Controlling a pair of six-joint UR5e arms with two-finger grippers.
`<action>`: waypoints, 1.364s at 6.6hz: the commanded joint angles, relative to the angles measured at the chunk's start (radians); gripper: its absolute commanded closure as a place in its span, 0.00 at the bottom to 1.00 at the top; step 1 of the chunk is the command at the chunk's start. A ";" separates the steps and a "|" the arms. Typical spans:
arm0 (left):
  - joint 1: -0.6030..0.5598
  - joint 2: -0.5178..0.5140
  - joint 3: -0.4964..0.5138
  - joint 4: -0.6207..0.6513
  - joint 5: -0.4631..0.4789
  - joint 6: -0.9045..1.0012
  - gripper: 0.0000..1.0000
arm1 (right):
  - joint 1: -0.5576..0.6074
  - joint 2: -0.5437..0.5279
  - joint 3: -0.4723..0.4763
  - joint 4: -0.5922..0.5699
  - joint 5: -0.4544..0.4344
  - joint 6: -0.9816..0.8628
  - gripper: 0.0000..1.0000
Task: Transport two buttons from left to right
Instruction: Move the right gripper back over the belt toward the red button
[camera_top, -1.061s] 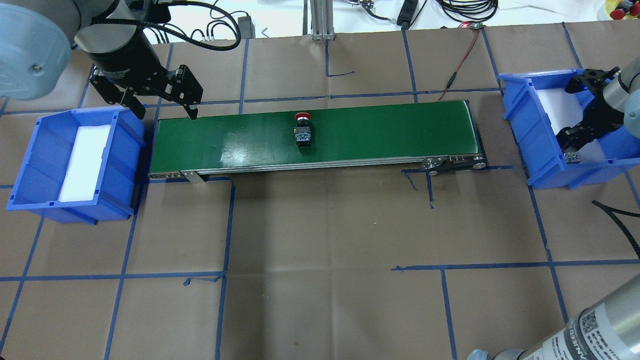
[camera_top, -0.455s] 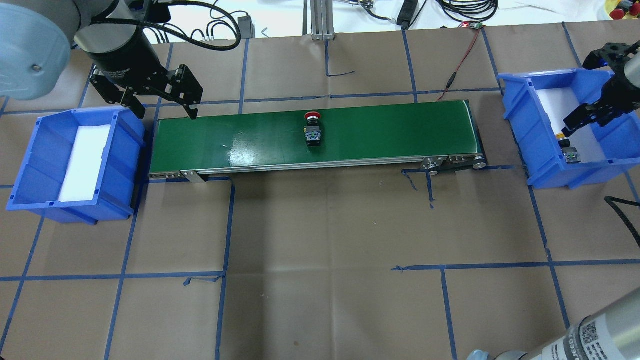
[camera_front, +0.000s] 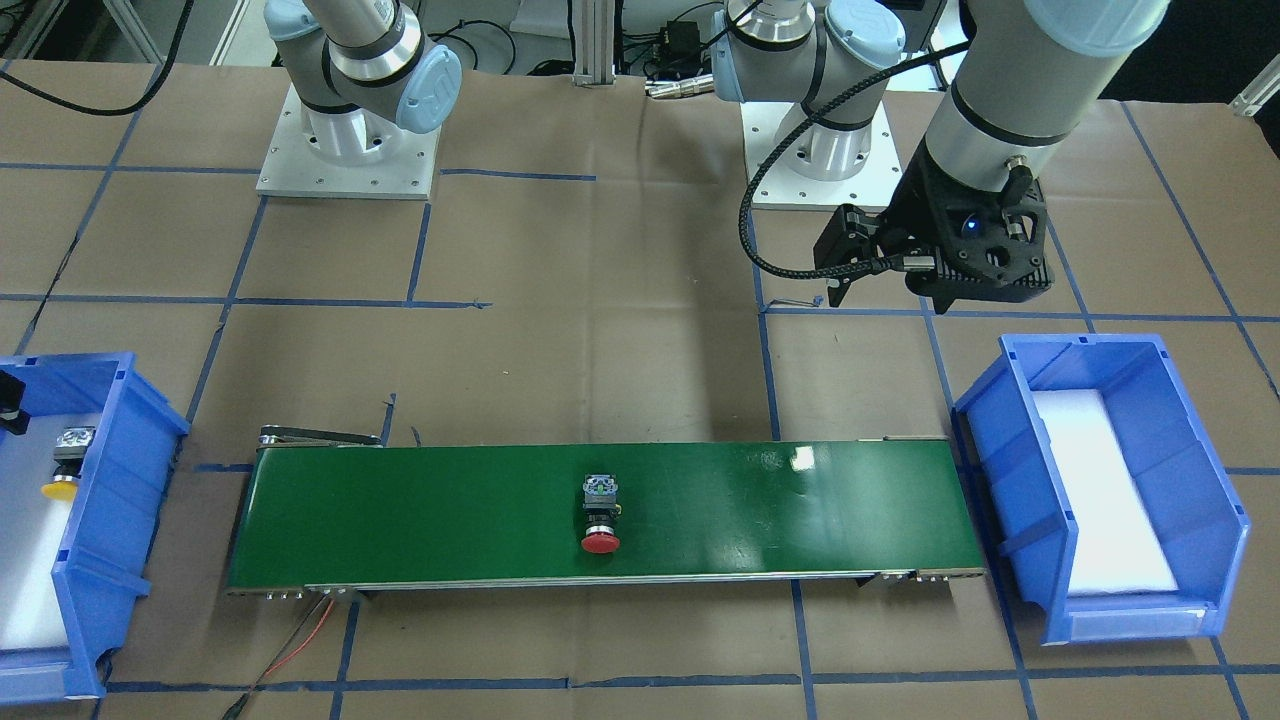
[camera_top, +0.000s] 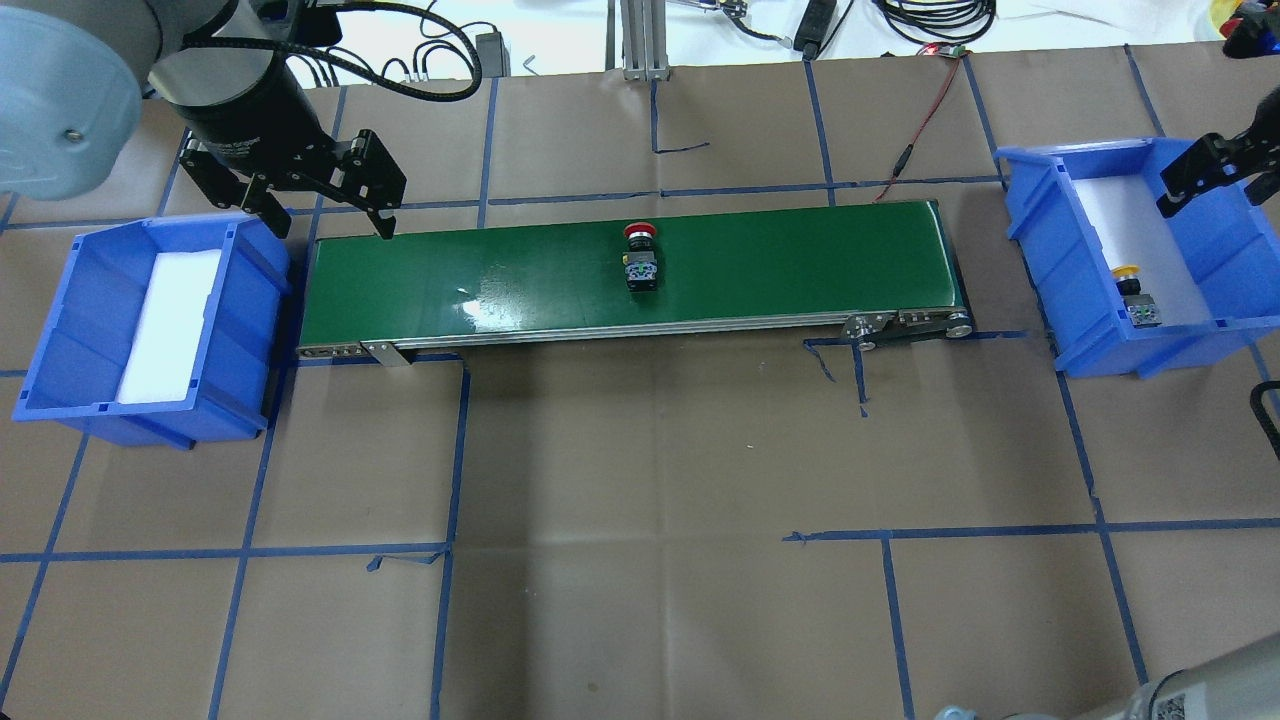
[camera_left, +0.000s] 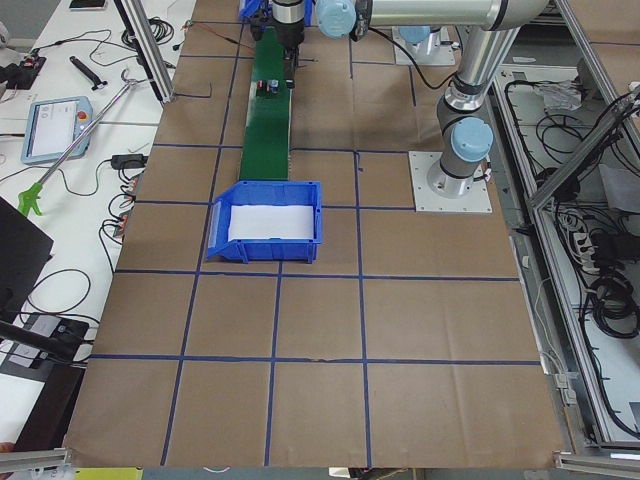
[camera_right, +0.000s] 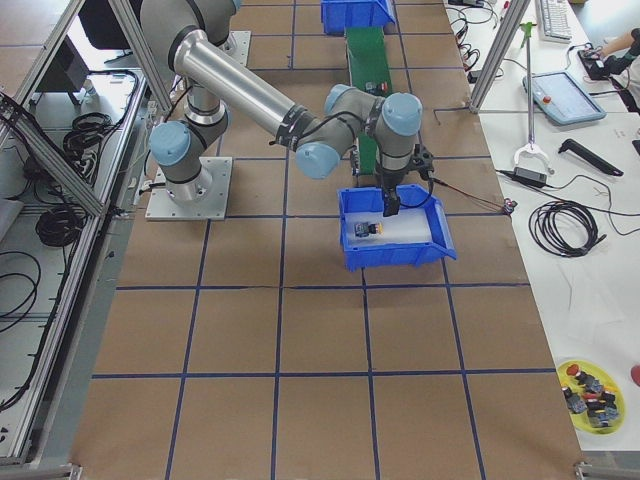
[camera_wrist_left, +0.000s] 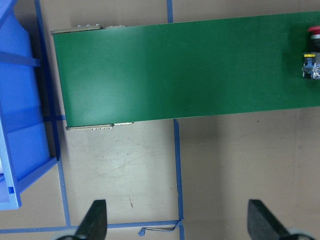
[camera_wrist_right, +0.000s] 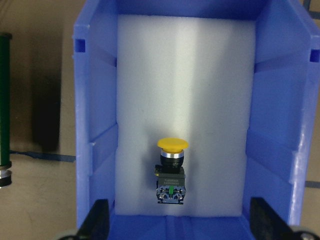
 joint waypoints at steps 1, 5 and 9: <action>0.000 -0.003 0.000 0.000 0.000 -0.002 0.00 | 0.111 -0.010 -0.140 0.179 -0.008 0.150 0.00; 0.000 -0.004 0.000 0.002 0.000 -0.005 0.00 | 0.409 -0.061 -0.142 0.184 -0.005 0.626 0.00; 0.000 -0.004 0.000 0.002 0.000 -0.005 0.00 | 0.519 -0.099 0.055 -0.104 0.007 0.636 0.00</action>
